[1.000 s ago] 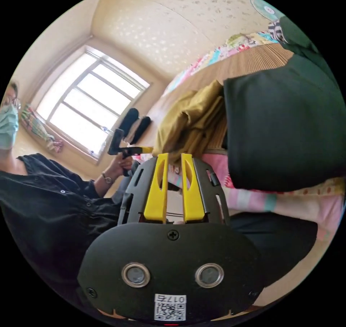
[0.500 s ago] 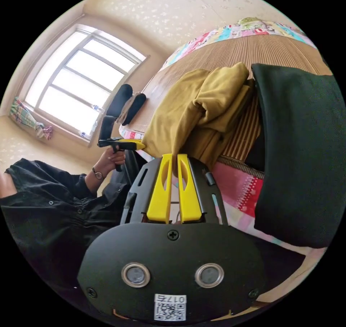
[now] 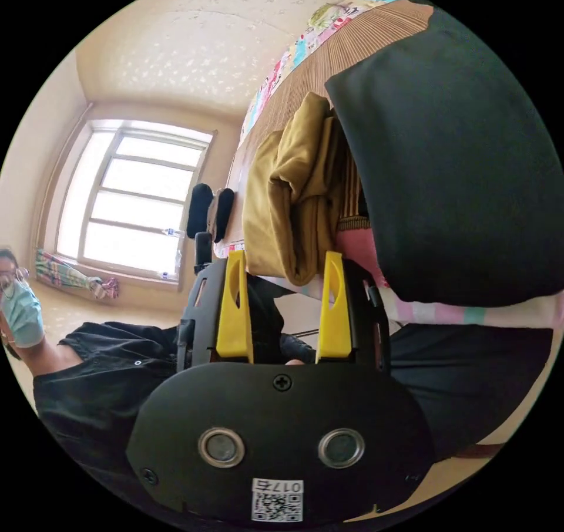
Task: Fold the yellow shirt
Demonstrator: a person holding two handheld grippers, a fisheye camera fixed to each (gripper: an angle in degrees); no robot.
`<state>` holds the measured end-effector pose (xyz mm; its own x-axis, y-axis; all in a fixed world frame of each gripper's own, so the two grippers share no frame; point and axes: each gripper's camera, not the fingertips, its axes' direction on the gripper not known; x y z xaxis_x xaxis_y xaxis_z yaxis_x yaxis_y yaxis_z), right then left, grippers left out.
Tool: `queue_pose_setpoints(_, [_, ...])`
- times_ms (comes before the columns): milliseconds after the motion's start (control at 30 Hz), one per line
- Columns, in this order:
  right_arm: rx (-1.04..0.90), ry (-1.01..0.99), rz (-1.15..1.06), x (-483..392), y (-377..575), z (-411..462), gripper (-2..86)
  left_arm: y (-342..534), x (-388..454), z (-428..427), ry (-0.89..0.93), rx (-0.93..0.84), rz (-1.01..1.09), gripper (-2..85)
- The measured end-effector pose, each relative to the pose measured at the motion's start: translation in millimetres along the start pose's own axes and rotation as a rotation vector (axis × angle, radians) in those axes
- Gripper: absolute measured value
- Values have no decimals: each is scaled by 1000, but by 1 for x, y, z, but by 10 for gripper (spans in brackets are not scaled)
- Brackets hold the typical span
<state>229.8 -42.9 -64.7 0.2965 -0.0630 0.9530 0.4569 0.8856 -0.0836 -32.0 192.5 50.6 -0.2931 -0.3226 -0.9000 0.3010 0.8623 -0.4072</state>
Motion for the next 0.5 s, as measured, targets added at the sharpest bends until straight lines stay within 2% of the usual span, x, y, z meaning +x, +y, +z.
queue_pose_setpoints(133, [-43, 85, 30, 1, -11, 10, 203, -13, 7, 12, -43, -43, -32, 84])
queue_pose_setpoints(200, [-56, 102, 30, 3, -14, 14, 220, -12, 12, 5, -62, -38, -7, 77])
queue_pose_setpoints(367, [-73, 135, 0, 6, -15, 26, 239, -6, 11, -19, 25, -8, -14, 68])
queue_pose_setpoints(500, [-70, 286, -45, -7, -22, 48, 242, -3, 14, -26, -3, -23, -12, 79])
